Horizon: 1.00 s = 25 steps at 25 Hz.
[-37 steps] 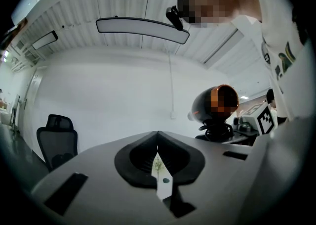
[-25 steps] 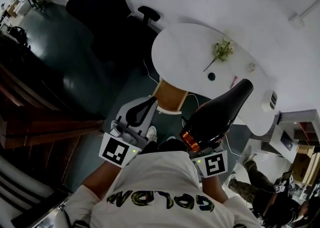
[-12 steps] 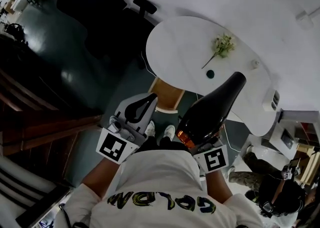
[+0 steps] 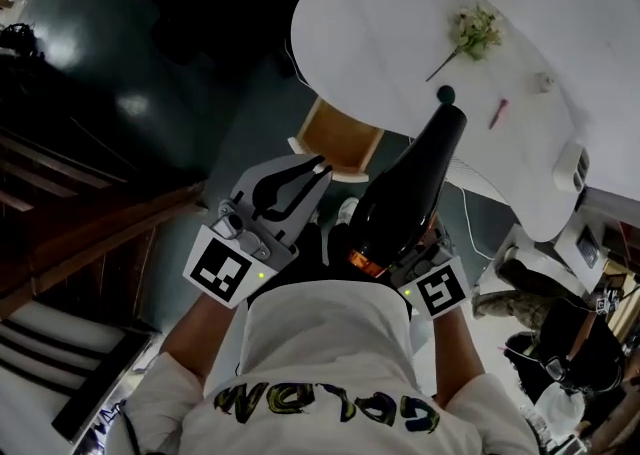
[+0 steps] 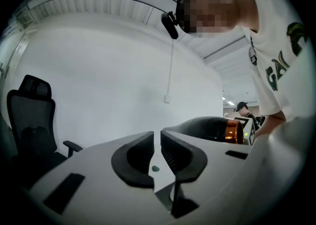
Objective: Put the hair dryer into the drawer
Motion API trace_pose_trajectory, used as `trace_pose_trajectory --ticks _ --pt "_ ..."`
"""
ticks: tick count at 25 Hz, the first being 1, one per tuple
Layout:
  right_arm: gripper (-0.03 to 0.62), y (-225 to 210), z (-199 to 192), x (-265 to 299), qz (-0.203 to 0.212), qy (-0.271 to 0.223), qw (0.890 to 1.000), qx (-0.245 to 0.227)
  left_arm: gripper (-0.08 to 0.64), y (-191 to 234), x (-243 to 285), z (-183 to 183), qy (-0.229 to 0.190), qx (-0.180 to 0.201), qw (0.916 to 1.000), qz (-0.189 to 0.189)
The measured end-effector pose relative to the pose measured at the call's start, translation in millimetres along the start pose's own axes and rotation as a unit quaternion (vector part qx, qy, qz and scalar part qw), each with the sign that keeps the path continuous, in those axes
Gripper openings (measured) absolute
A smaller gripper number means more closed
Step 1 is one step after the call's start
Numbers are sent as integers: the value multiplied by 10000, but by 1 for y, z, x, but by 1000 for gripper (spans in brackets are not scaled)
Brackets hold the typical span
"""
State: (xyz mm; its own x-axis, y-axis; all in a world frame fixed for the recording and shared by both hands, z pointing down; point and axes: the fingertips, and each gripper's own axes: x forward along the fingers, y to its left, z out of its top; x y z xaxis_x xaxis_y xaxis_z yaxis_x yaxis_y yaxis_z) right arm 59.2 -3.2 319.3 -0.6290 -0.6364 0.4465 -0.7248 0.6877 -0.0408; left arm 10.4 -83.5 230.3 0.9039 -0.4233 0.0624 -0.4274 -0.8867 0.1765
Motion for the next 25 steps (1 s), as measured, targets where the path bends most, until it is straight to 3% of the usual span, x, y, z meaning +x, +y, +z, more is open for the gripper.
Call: trace_pose_trajectory --ticks 4,9,11,16,25 --pt "225 18 -34 17 713 306 9968 208 63 5 3 -41 246 -276 9992 -124" --pt "225 41 -83 32 1630 947 9818 248 71 8 2 -91 538 -450 9972 -275" --pt "225 50 -100 35 2011 1111 9719 516 71 9 2 -109 654 -560 9958 -317" --pt "225 66 -136 42 2931 1590 9350 1210 71 12 2 -148 916 -730 9923 -403" --pt "225 52 -186 75 3525 2135 8981 1535 78 31 9 -209 1272 -1028 9853 -502"
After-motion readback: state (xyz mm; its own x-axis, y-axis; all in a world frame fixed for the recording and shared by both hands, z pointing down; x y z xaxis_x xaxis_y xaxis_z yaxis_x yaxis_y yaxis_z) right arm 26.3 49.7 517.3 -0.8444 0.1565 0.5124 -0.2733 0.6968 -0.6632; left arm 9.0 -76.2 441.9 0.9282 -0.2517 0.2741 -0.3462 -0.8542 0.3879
